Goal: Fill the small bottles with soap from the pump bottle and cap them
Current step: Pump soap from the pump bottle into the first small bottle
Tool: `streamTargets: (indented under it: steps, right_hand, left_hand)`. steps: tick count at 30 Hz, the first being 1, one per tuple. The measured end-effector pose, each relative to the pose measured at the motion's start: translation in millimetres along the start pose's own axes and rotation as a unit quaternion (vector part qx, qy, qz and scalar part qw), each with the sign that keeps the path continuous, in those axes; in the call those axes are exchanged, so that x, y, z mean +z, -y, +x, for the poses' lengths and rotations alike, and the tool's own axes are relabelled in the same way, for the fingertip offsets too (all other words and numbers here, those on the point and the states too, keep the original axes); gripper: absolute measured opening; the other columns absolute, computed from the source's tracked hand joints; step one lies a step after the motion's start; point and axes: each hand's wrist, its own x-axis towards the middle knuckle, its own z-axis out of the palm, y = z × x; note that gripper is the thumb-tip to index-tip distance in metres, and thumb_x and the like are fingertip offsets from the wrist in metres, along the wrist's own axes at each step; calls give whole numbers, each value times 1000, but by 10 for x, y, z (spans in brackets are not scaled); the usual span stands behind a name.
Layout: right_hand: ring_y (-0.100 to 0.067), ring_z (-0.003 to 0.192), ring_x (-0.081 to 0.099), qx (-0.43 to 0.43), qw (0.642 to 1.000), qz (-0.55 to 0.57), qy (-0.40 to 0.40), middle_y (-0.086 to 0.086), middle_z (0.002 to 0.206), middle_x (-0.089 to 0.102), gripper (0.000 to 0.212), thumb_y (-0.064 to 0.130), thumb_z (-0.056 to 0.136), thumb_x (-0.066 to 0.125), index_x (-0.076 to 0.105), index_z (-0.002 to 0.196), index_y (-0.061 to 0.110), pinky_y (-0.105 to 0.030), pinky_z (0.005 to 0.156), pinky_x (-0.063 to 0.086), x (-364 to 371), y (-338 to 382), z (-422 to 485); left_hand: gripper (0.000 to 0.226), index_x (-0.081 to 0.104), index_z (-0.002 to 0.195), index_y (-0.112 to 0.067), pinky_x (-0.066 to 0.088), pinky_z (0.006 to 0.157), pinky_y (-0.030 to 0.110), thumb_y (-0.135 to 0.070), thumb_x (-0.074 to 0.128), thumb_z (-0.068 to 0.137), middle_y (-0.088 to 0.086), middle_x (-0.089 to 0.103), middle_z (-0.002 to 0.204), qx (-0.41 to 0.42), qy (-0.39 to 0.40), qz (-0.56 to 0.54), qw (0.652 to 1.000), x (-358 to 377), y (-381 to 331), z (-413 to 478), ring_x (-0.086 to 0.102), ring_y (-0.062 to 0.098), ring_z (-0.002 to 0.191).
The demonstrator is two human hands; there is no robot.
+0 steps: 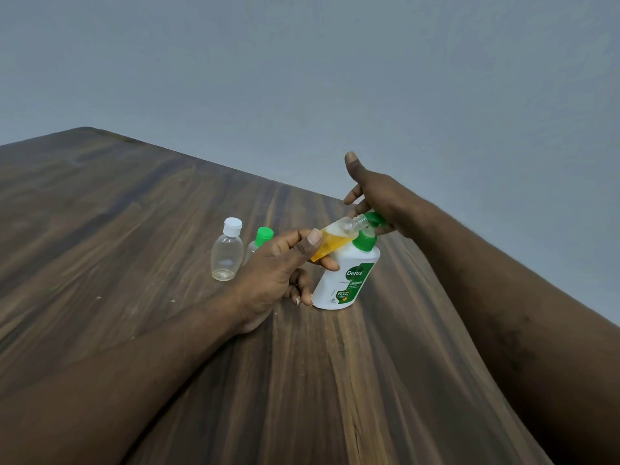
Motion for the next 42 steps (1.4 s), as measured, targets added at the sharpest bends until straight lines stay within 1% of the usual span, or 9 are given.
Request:
streamTargets:
  steps: [3,12,16,21,24,28,30,37,42]
  right_hand:
    - [-26,105,65,2,1000,11,-8,-9,113,69,87,90,89,24,68,104,17,-41,80,53,-9,2,18]
    - [-23,88,68,3,1000,-6,22,-5,98,74,75,84,91,41,72,92,16,-36,73,47,227,-160,82]
    - [-26,96,69,1,1000,-16,18,-5,103,74,75,86,91,40,72,88,18,-44,90,53,230,-171,77]
    - [-26,104,64,0,1000,-2,16,-6,110,66,83,88,91,30,69,106,16,-45,91,53,31,3,-13]
    - [-27,108,64,-2,1000,-10,10,-7,116,66,84,89,90,28,68,107,18,-47,96,54,15,28,-5]
    - [-23,91,65,14,999,-11,32,-2,99,69,80,88,91,33,68,95,16,-39,78,50,169,-85,5]
    - [-22,87,65,12,999,-10,35,0,95,69,78,87,91,34,67,95,17,-37,75,46,209,-103,3]
    - [-25,93,67,-3,999,-16,30,-6,100,72,83,86,93,32,71,97,13,-40,84,50,234,-110,16]
    - [-27,108,63,-4,1000,-4,21,-5,111,65,87,87,93,24,67,113,14,-47,96,51,77,15,-63]
  left_hand:
    - [44,64,122,-12,41,50,28,-48,48,103,10,75,111,3,-2,0,1000,3,3,10,56,21,52]
    - [44,64,123,-12,41,48,26,-48,49,103,10,76,107,-8,-9,3,1000,-30,23,4,57,19,51]
    - [44,64,124,-12,42,48,26,-48,49,103,10,76,108,-10,-7,6,1000,-27,25,10,57,19,51]
    - [45,63,125,-11,42,51,29,-47,47,103,9,75,110,-3,-2,2,1000,-12,10,1,57,19,52]
    - [43,63,125,-11,42,53,30,-45,47,104,8,76,110,1,-2,8,1000,-8,6,4,56,20,53]
    - [43,64,123,-12,40,52,29,-47,49,103,10,76,109,-1,-6,4,1000,-13,8,-2,56,20,51]
    - [43,64,122,-12,40,50,28,-48,49,102,10,76,108,-3,-8,5,1000,-17,16,-1,56,19,50]
    - [42,65,122,-13,41,49,26,-47,49,102,10,76,107,-7,-9,6,1000,-18,9,-16,56,18,50]
    - [44,63,121,-9,40,51,28,-47,49,102,9,75,112,1,-3,6,1000,-5,2,-11,56,21,52]
